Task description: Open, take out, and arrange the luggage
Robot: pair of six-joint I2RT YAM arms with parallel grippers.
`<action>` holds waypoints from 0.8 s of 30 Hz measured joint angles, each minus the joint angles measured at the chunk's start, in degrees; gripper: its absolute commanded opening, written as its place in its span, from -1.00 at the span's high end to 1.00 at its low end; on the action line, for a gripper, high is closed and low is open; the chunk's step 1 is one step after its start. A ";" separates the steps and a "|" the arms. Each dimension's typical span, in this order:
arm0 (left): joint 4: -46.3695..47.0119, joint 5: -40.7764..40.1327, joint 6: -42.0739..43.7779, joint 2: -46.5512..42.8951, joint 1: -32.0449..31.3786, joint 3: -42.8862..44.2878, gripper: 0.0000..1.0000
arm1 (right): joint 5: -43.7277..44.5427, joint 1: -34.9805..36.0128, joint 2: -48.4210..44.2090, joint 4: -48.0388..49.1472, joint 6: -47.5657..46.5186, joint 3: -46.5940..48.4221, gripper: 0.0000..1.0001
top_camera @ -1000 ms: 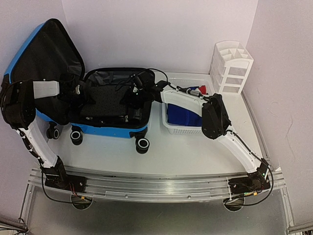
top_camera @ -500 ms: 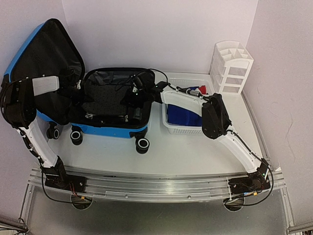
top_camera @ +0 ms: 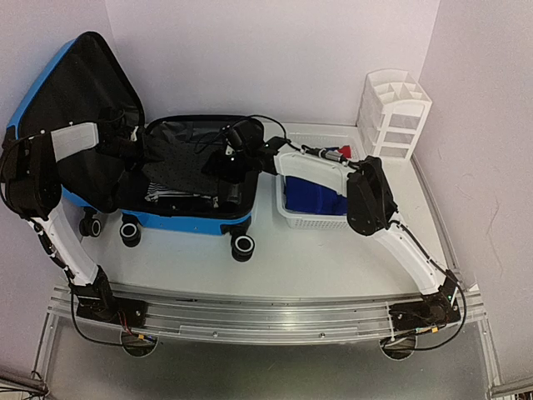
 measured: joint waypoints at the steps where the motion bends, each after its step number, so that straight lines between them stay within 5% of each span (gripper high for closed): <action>1: -0.03 0.52 -0.57 0.00 0.00 0.39 1.00 | -0.01 0.02 -0.14 0.03 0.24 -0.06 -0.19; 5: 0.01 3.06 -3.51 0.00 -0.07 2.25 1.00 | -0.41 0.03 -0.50 0.00 3.40 -0.57 -0.40; 14: 1.86 7.26 -10.93 0.01 -0.29 4.15 1.00 | -3.08 -0.02 -1.86 -0.13 13.13 -3.05 -0.44; 24: 7.54 8.81 -18.44 0.91 -3.33 3.87 1.00 | -7.23 -0.46 -2.10 0.34 20.88 -3.29 -0.18</action>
